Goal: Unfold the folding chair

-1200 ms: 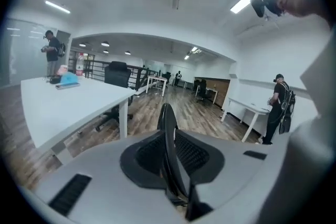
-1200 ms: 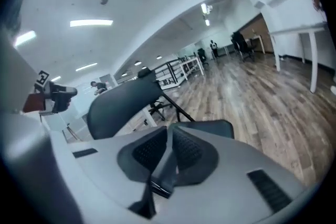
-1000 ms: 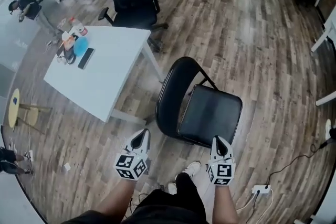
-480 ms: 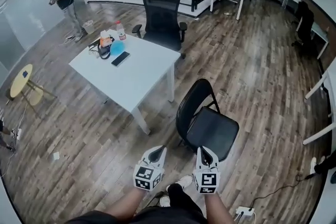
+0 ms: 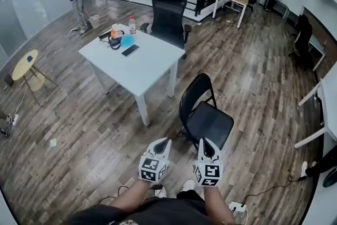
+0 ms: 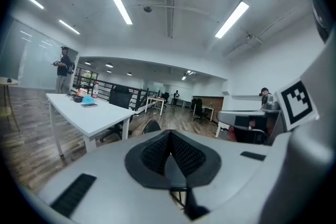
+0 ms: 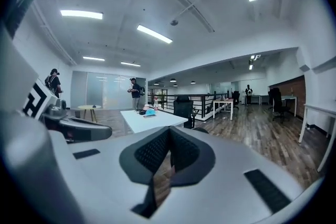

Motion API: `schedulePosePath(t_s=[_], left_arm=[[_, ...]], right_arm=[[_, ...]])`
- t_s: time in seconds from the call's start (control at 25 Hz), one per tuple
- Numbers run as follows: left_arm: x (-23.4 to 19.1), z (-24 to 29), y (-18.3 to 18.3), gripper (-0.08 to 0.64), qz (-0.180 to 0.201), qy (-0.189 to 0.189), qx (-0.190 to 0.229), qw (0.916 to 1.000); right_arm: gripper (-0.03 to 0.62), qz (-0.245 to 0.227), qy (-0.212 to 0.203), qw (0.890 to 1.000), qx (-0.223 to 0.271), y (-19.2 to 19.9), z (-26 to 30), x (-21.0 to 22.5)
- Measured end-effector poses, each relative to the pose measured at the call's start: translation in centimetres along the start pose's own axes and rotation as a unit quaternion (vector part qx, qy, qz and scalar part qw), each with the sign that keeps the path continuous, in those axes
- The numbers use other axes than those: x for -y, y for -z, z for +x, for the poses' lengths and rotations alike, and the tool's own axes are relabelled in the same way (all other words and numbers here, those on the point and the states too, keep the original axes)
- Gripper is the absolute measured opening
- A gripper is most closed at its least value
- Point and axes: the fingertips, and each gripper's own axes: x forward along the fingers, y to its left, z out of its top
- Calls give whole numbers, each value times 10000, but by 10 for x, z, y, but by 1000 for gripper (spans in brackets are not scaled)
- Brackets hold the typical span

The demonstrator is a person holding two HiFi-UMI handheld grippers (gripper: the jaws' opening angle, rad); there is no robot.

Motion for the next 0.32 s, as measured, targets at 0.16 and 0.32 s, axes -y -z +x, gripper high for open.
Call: schedulePosePath(t_s=[0.16, 0.32], left_arm=[[13, -12, -4, 5, 26, -36, 0, 10000], [39, -18, -13, 5, 93, -97, 100, 9999]], right_arm=[[14, -104, 0, 9999, 39, -4, -16, 6], [14, -320, -84, 9993, 146, -13, -40, 17]])
